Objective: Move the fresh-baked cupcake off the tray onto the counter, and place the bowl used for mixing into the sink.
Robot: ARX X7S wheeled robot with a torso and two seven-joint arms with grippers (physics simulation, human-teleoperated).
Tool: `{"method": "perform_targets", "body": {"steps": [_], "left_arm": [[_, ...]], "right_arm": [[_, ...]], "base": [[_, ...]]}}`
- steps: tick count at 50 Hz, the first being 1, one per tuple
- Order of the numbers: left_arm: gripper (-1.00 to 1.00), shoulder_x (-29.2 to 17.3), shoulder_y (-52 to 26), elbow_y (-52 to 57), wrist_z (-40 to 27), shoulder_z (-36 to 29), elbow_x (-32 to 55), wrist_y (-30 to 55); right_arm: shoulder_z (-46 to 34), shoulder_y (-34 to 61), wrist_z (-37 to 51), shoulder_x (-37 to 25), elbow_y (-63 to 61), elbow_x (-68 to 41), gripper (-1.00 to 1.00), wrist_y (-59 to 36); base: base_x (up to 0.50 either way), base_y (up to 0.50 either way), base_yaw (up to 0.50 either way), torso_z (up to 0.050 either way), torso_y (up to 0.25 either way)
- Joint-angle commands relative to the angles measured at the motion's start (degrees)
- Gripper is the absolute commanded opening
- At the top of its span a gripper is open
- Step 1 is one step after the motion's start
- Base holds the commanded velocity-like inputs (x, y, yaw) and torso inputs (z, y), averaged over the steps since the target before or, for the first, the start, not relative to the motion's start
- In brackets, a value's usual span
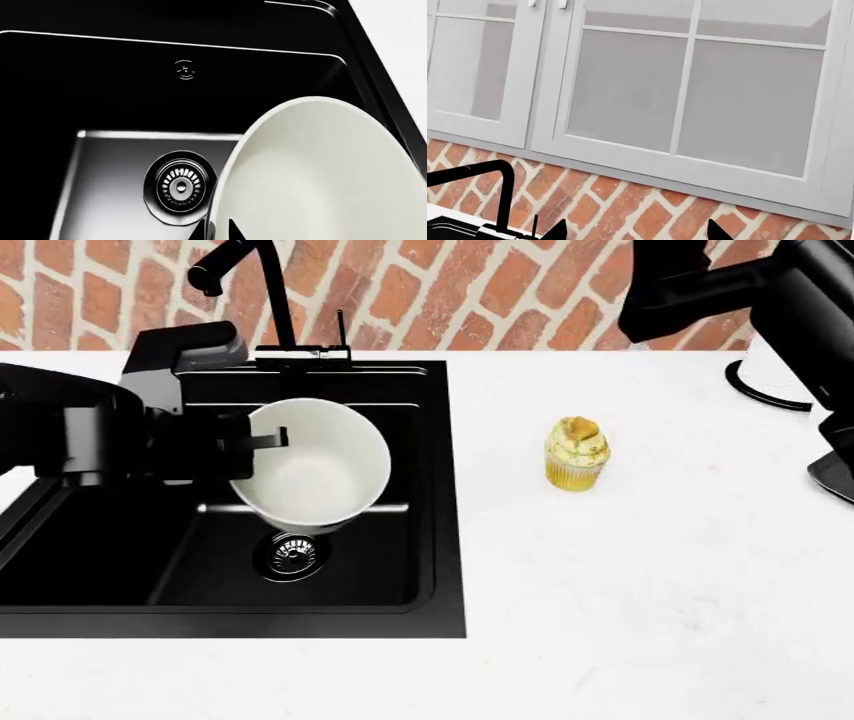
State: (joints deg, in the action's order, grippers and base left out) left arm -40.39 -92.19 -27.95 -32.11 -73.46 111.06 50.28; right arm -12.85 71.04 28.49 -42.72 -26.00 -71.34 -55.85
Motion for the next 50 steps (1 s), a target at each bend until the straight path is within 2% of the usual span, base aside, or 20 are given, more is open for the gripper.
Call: {"method": "perform_targets", "body": {"steps": [1, 15, 32, 50], "left_arm": [[-1.0, 1.69, -1.66, -3.93, -0.25, -0.78, -0.29, 2.08], [-1.0, 5.12, -2.1, -8.67, 1.35, -3.0, -1.32, 5.14], [-1.0, 10.28, -0.85, -18.41, 7.39, -6.27, -5.35, 5.96], [-1.0, 15.45, -0.53, -28.67, 13.94, -8.87, -8.97, 5.6]], "right_arm": [[0.88, 1.39, 1.36, -0.3, -1.75, -2.4, 1.0, -0.71], [1.47, 2.29, 2.38, -0.43, -3.29, -4.27, 1.0, -0.88], [3.61, 3.97, 4.95, -1.67, -7.02, -8.96, 1.0, -1.14], [3.73, 3.42, 4.98, -2.18, -7.77, -9.25, 1.0, -0.77]], "base": [[0.0, 0.0, 0.0, 0.0, 0.0], [0.0, 0.0, 0.0, 0.0, 0.0], [0.0, 0.0, 0.0, 0.0, 0.001], [0.0, 0.0, 0.0, 0.0, 0.0]]}}
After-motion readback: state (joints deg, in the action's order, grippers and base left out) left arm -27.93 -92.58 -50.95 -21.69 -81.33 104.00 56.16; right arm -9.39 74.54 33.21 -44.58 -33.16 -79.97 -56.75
